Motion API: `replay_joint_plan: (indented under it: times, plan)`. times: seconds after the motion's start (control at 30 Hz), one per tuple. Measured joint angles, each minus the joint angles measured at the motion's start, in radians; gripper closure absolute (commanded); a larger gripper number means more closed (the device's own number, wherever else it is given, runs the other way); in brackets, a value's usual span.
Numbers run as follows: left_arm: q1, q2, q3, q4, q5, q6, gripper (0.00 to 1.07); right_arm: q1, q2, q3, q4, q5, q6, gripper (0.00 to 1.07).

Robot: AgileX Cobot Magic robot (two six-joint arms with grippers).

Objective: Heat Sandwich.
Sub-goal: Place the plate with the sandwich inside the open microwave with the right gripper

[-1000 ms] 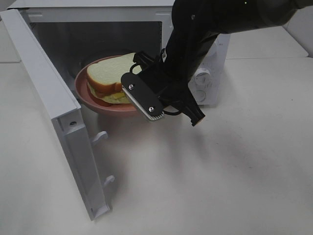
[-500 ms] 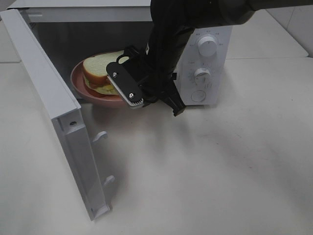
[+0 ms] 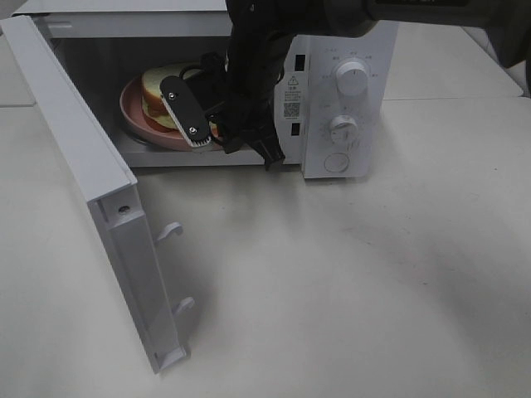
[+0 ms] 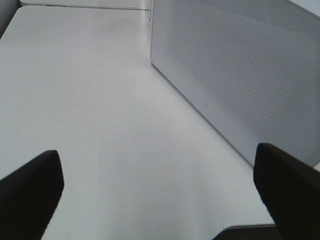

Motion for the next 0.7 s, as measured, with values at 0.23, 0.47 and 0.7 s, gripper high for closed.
replay_joint_plan:
  times: [0.23, 0.47, 0.7]
  plan:
    - [0.000, 0.000, 0.000, 0.000, 0.000, 0.000, 0.09, 0.000, 0.080, -0.119, -0.010, 0.027, 0.057, 1.06]
    - [0.000, 0.000, 0.000, 0.000, 0.000, 0.000, 0.09, 0.000, 0.131, -0.198, -0.026, 0.050, 0.093, 1.06]
    - [0.000, 0.000, 0.000, 0.000, 0.000, 0.000, 0.09, 0.000, 0.180, -0.268, -0.037, 0.053, 0.110, 1.06]
